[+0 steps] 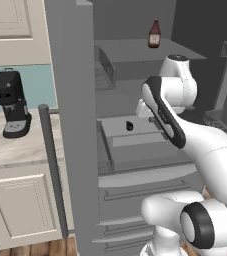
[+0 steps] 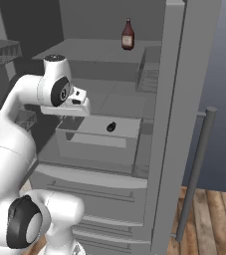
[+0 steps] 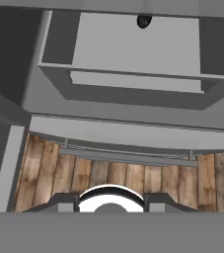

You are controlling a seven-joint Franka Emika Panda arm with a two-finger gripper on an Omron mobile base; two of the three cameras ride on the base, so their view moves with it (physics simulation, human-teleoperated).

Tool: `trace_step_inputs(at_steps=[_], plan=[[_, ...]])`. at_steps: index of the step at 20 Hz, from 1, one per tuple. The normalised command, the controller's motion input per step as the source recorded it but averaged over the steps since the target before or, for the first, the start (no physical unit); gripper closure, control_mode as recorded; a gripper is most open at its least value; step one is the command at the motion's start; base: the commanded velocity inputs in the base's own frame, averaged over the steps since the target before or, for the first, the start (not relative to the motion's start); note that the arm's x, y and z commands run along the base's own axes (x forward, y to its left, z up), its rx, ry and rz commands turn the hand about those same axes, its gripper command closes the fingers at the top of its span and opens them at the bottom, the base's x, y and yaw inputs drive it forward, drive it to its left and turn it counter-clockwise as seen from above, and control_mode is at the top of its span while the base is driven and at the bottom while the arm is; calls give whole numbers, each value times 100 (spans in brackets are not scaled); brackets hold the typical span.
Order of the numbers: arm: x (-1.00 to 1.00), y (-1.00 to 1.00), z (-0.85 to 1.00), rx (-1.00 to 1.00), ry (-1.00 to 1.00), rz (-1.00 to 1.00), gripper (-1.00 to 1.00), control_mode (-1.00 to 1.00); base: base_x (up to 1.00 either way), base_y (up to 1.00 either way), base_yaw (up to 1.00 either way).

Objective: Fully open the fridge drawer.

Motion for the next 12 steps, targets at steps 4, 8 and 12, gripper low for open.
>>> trace_step_inputs(at_steps=[4, 8, 12], plan=[[2, -9, 0, 0, 0, -5, -100, -100, 0, 0, 0], [9, -35, -10, 0, 0, -16, -100, -100, 0, 0, 0], [31, -44, -39, 0, 0, -23, -100, -100, 0, 0, 0]])
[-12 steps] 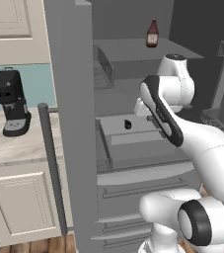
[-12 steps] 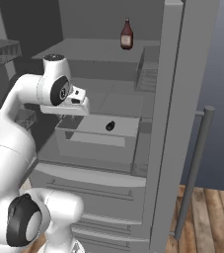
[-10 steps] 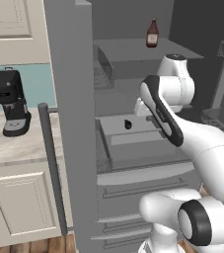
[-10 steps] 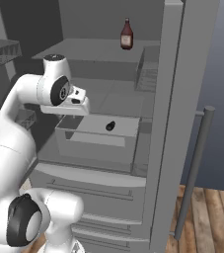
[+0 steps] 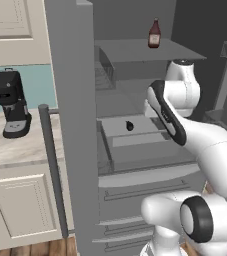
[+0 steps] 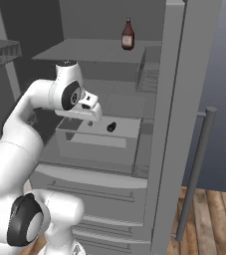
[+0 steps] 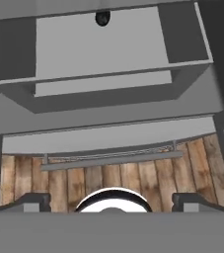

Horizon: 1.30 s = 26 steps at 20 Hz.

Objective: Fully open the fridge drawer.

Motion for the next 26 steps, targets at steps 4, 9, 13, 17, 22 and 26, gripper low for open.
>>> trace_step_inputs(at_steps=[4, 9, 13, 17, 22, 26], plan=[[41, -27, -51, 0, 0, -19, -100, -100, 0, 0, 0], [44, 0, -50, 0, -4, -6, -100, -100, 0, 0, 0], [53, 8, -28, 0, -8, 0, -100, -100, 0, 0, 0], [34, 0, -17, 0, -6, 0, -100, -100, 0, 0, 0], [35, 7, -15, 0, -5, 0, -100, -100, 0, 0, 0], [37, 27, -8, 0, 0, 0, -100, -100, 0, 0, 0]])
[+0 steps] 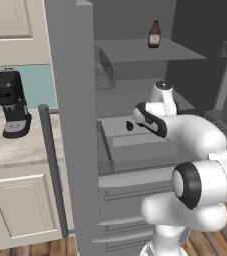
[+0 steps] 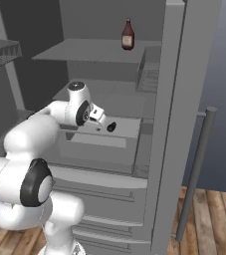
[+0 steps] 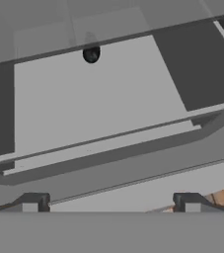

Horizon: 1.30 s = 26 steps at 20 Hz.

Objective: Fully open the fridge drawer.

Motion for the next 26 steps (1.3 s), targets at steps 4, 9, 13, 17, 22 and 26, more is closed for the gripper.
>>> trace_step_inputs(at_steps=[4, 9, 13, 17, 22, 26], plan=[[33, 25, -19, 0, 0, 0, -100, -100, 0, 0, 0], [31, 11, -38, 0, 0, 0, -100, -100, 0, 0, 0], [36, 4, -23, 0, 0, 0, -100, -100, 0, 0, 0], [37, 0, -21, 0, 0, 0, -100, -100, 0, 0, 0], [33, 0, -24, 0, 0, 0, -100, -100, 0, 0, 0], [31, 0, -25, 0, 0, 0, -100, -100, 0, 0, 0]])
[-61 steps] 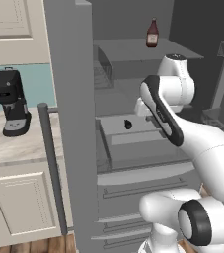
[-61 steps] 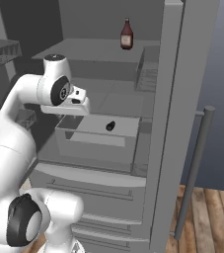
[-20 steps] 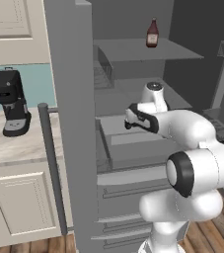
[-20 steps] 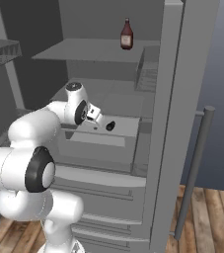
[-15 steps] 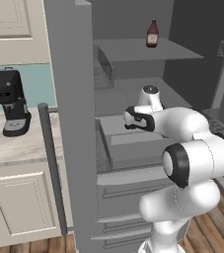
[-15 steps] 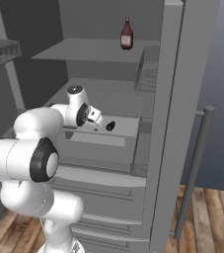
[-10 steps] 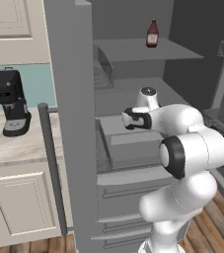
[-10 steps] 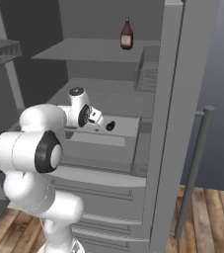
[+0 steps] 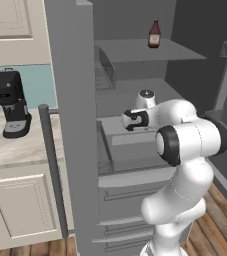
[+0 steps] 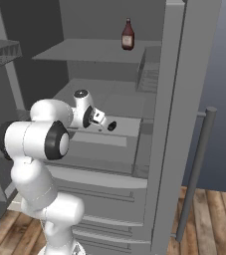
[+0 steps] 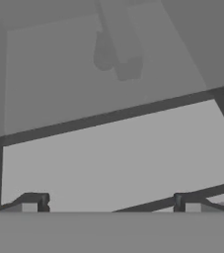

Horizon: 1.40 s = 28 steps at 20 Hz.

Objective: Fully open the fridge drawer.

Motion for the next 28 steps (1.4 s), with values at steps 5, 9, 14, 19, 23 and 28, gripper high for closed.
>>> trace_step_inputs(at_steps=[5, 9, 14, 19, 23, 28], plan=[[12, 0, -26, 0, 0, 0, -100, -100, 0, 0, 0], [2, 1, -31, 0, 0, 0, -100, -100, 0, 0, 0], [-50, -1, -37, 0, 2, 0, -100, -100, 0, 0, 0], [-68, -4, -34, 0, 2, 0, -100, -100, 0, 0, 0], [-69, -5, -30, 0, 2, 0, -100, -100, 0, 0, 0], [-73, -8, -27, 0, 3, 0, -100, -100, 0, 0, 0]])
